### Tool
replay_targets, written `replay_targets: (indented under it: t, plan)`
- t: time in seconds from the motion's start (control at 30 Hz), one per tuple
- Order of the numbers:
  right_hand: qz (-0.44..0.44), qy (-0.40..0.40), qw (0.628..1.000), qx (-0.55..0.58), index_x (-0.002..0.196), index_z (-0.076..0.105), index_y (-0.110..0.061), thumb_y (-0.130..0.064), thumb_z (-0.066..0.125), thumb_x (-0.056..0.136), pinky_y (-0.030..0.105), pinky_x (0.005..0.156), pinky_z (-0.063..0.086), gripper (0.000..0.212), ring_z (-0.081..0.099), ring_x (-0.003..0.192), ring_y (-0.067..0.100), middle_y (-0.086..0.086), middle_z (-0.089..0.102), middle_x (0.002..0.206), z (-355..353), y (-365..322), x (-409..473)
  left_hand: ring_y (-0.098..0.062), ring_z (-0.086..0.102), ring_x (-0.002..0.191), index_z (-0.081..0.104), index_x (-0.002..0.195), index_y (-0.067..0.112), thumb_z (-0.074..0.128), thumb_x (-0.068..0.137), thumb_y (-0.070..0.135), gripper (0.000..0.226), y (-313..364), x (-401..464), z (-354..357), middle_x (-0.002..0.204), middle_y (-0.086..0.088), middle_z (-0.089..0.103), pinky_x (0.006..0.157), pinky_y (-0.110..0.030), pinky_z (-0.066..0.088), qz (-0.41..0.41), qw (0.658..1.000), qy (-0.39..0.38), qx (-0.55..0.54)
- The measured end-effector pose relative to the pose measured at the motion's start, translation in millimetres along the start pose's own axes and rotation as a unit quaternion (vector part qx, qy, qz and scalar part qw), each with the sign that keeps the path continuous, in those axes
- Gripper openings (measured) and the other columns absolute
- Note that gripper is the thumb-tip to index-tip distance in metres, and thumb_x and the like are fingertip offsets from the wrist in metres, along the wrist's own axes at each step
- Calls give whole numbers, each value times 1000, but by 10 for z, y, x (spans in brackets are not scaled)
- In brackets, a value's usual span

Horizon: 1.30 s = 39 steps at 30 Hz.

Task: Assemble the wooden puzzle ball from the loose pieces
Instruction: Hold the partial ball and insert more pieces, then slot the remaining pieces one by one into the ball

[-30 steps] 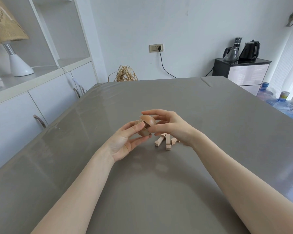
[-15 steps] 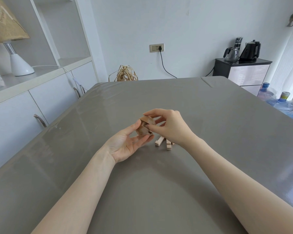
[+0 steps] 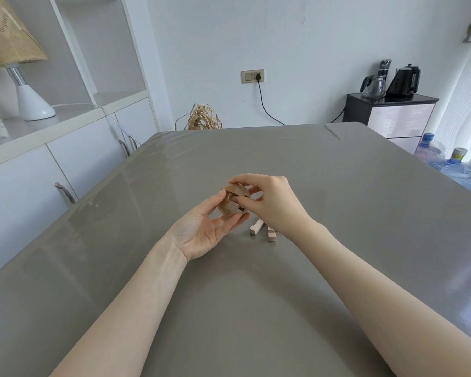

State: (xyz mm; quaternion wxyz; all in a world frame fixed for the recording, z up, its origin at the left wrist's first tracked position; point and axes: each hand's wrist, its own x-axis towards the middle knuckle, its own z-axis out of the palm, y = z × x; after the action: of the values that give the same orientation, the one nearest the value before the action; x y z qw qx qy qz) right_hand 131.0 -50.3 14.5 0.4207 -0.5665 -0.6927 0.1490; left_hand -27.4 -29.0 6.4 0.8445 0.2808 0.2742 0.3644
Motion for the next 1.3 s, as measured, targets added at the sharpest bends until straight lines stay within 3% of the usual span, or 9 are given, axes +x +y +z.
replay_targets:
  t: [0.13,0.53,0.87,1.03,1.1,1.2,1.3]
  plan:
    - [8,0,1000,-1,107,68,-30,-21,64,83,42,84,54,26,65,94,8,-14,70,98,-20,-23,-9,-41,62,108,58,118,7,67,76,31,50,5,-6,16,123,-26,60,64,-27,60,-2,1000,11,-15]
    - [2,3,1000,2,108,68,-27,-17,64,84,42,83,54,27,65,97,12,-8,71,98,-34,-53,-17,-41,65,103,62,111,5,65,76,22,39,-1,10,22,112,-27,66,61,-27,59,15,1000,26,-1]
    - [-39,-4,999,-7,120,63,-26,-10,59,84,40,86,53,40,62,101,15,-5,70,106,-43,-16,3,-40,65,104,57,121,7,64,79,23,46,-40,31,28,117,-26,64,61,-25,59,36,999,13,-27]
    - [-43,-16,998,33,125,59,-29,-17,60,90,27,88,52,37,64,99,6,-14,67,105,-64,1,-4,-36,68,98,64,112,8,63,78,27,39,-7,25,27,114,-26,65,61,-22,59,34,998,20,-38]
    - [-46,-14,997,64,125,60,-26,-17,60,90,15,85,50,36,64,96,3,-13,65,106,-75,-11,-4,-34,70,92,60,117,3,63,76,28,48,13,27,-4,112,-26,65,58,-22,59,26,997,26,-64]
    - [-30,-2,994,106,122,63,-25,-21,60,90,10,80,48,32,62,95,0,-8,66,109,-92,-17,-5,-31,72,84,52,122,-7,70,74,30,63,50,42,-69,105,-24,67,55,-23,58,-2,993,26,-114]
    - [-2,22,994,108,116,65,-24,-19,59,91,5,73,43,27,61,93,2,-5,68,106,-100,23,15,-33,72,80,53,118,-9,93,43,13,87,89,56,-125,100,-25,68,54,-28,59,-11,991,14,-133]
